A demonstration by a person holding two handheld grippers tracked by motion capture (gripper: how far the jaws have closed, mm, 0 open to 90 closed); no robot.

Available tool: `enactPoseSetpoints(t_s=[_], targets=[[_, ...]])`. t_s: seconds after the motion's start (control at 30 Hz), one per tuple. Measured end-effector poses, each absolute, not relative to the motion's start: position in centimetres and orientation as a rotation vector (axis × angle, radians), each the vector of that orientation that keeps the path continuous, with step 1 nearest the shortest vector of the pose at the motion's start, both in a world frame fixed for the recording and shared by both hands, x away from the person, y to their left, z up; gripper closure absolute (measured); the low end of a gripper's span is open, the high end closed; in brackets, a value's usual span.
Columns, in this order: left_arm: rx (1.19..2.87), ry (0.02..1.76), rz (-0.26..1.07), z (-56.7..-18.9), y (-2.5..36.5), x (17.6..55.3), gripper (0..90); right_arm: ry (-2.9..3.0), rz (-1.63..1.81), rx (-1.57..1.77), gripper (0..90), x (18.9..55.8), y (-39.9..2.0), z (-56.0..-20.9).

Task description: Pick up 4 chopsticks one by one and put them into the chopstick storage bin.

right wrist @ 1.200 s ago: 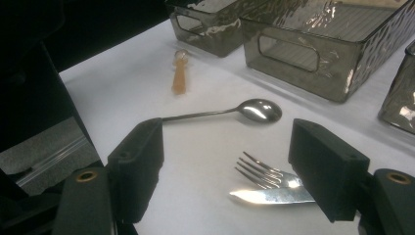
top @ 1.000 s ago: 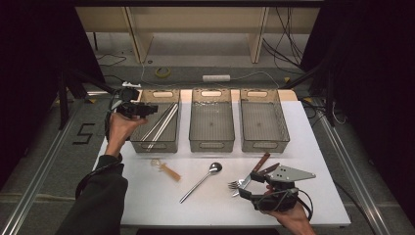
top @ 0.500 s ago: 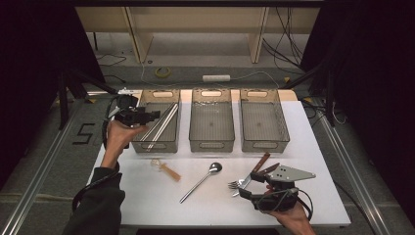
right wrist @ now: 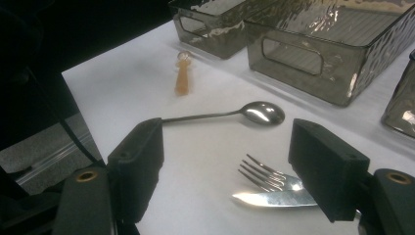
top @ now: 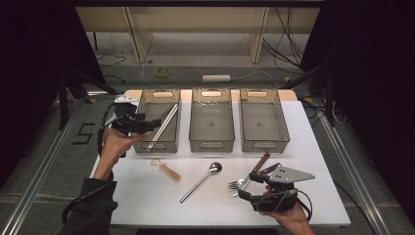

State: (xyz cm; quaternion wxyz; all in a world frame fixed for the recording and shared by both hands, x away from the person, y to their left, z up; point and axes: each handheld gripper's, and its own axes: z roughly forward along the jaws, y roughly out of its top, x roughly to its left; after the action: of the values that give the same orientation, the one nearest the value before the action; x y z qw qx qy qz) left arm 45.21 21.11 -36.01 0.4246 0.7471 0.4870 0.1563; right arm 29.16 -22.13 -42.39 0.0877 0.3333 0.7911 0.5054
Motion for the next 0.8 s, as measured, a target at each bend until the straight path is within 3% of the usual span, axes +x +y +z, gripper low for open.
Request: enactPoseSetpoints(t_s=[0.8], targets=[[1.992,1.091,0.345,-36.5,17.7,41.1,24.4,2.356,1.505,0.992,30.0,29.3,-22.3,-42.5]])
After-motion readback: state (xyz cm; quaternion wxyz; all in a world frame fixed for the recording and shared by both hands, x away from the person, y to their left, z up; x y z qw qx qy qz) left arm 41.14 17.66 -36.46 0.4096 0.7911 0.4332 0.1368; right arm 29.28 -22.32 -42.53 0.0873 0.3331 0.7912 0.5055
